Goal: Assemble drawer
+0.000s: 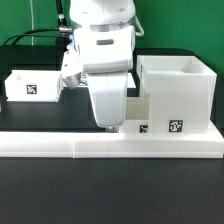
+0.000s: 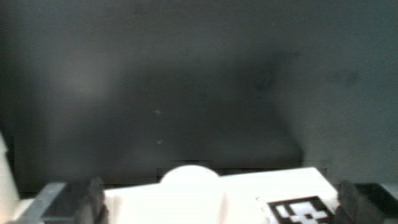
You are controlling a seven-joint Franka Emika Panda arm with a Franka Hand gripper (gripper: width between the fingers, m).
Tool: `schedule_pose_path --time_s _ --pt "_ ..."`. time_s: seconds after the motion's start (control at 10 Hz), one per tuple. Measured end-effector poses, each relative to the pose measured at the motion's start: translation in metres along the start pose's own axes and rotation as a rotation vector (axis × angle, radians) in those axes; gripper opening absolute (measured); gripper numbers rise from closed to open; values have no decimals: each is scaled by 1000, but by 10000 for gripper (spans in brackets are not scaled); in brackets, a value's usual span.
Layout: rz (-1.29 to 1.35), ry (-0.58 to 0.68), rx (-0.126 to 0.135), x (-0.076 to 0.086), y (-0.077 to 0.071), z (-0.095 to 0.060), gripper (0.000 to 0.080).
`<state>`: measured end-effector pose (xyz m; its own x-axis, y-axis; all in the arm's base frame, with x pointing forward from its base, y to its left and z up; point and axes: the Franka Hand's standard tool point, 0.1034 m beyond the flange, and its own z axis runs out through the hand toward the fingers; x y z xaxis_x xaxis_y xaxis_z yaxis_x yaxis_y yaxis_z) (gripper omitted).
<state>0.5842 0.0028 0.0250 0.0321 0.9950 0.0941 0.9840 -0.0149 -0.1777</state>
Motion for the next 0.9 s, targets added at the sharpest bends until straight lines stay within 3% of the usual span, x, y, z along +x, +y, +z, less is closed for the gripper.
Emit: schedule_pose_path --time_s 0.4,0.6,0.7,0.9 --pt "-70 21 12 27 4 6 648" --pt "-69 22 12 29 4 3 648" --pt "-70 22 12 26 3 2 648" --pt "-113 16 18 -3 1 6 648"
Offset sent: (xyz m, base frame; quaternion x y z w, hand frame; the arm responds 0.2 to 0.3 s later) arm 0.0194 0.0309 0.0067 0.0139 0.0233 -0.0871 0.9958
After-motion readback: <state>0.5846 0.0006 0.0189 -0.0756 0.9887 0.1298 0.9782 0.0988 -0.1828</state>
